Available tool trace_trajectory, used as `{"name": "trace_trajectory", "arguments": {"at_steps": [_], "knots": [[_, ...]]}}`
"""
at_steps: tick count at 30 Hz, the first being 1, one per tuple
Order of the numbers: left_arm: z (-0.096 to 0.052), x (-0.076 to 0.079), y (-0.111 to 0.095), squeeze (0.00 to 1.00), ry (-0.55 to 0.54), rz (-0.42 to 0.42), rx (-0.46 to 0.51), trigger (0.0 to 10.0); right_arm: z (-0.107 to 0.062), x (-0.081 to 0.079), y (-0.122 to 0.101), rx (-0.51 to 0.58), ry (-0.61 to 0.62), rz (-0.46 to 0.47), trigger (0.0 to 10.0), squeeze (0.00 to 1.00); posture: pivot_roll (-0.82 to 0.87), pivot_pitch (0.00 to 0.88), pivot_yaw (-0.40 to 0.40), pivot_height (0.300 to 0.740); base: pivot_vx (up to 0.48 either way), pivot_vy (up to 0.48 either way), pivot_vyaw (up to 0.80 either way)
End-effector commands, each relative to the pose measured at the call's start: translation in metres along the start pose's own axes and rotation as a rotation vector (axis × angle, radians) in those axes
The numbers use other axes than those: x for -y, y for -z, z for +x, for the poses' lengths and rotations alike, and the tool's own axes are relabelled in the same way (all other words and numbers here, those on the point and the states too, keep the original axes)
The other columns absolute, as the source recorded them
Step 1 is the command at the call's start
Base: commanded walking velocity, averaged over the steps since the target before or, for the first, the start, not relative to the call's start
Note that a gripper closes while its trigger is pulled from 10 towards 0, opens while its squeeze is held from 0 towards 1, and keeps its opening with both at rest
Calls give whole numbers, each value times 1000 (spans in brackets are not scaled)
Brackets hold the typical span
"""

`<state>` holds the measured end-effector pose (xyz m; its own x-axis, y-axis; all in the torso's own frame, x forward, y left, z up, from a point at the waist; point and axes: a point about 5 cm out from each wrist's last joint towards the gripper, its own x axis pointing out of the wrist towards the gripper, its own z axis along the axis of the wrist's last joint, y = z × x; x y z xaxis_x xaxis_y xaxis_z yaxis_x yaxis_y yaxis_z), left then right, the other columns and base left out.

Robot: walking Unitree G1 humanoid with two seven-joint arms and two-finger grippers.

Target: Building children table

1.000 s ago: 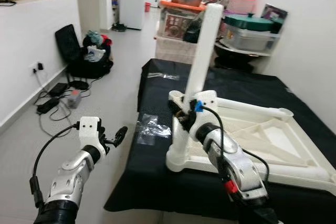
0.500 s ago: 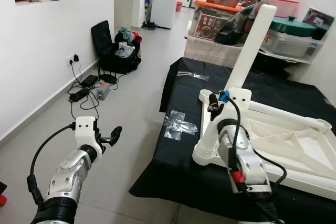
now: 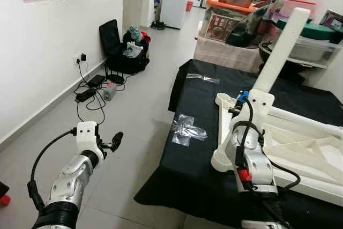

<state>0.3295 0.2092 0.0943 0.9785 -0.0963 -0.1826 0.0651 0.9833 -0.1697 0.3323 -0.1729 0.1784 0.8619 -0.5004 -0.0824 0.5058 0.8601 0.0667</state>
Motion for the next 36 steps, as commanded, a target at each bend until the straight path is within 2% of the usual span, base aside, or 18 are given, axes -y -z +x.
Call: {"name": "trace_trajectory", "arguments": {"at_steps": [1, 3, 4, 5, 6, 7, 8, 10, 12, 13, 14, 16, 22, 24, 25, 27, 30, 36], "knots": [[3, 3, -1, 0, 5, 10, -9, 10000, 3, 31, 64, -270, 128, -133, 10000, 0, 84, 0, -141, 740, 0, 0, 0], [3, 3, -1, 0, 5, 11, -10, 10000, 3, 29, 62, -267, 114, -124, 10000, 0, 84, 0, -139, 740, 0, 0, 0], [4, 3, -1, 0, 5, 11, -11, 10000, 3, 28, 62, -267, 107, -119, 10000, 141, 83, 0, -137, 740, 0, 0, 0], [4, 2, -1, 0, 6, 12, -12, 10000, 3, 27, 61, -267, 98, -113, 10000, 773, 83, 0, -137, 740, 0, 0, 0], [4, 2, -1, 0, 6, 12, -12, 10000, 3, 27, 61, -267, 98, -113, 10000, 773, 83, 0, -137, 740, 0, 0, 0], [4, 2, -1, 0, 7, 12, -13, 10000, 3, 27, 60, -272, 88, -108, 10000, 914, 83, 0, -137, 740, 0, 0, 0], [4, 2, -1, 0, 8, 14, -14, 10000, 3, 27, 57, -259, 78, -103, 10000, 1000, 82, 0, -133, 740, 0, 0, 0], [4, 2, -1, 0, 9, 15, -14, 10000, 4, 27, 56, -249, 71, -100, 10000, 1000, 82, 0, -133, 740, 0, 0, 0], [4, 2, -1, 0, 11, 16, -14, 10000, 4, 25, 49, -198, 8, -92, 10000, 1000, 81, 0, -130, 740, 0, 0, 0], [4, 1, -2, 0, 12, 18, -14, 10000, 4, 22, 43, -152, -55, -98, 10000, 0, 81, 0, -127, 740, 0, 0, 0], [4, 1, -2, 0, 12, 18, -14, 10000, 4, 22, 43, -152, -55, -98, 10000, 0, 81, 0, -127, 740, 0, 0, 0], [5, 1, -2, 0, 14, 21, -15, 10000, 3, 22, 33, -87, -155, -104, 10000, 0, 79, 0, -124, 740, 0, 0, 0], [5, 0, -3, 0, 18, 26, -17, 10000, 7, 28, 23, -53, -220, -84, 10000, 0, 76, 0, -119, 740, 0, 0, 0], [6, 0, -4, 0, 21, 30, -18, 10000, 10, 30, 11, -23, -311, -55, 10000, 0, 75, 0, -115, 740, 0, 0, 0], [6, 0, -4, 0, 21, 30, -18, 10000, 10, 30, 11, -23, -311, -55, 10000, 0, 75, 0, -115, 740, 0, 0, 0], [6, 0, -4, 0, 24, 33, -19, 10000, 11, 26, 1, 4, -448, -45, 10000, 0, 72, 0, -110, 740, 0, 0, 0], [7, 1, -3, 0, 32, 37, -24, 10000, 15, 24, -8, 20, -582, -42, 10000, 0, 71, 0, -109, 740, 0, 0, 0], [9, 2, -5, 0, 39, 41, -25, 10000, 32, 25, -27, 48, -707, -43, 10000, 0, 73, 0, -105, 740, 0, 0, 0]]}}
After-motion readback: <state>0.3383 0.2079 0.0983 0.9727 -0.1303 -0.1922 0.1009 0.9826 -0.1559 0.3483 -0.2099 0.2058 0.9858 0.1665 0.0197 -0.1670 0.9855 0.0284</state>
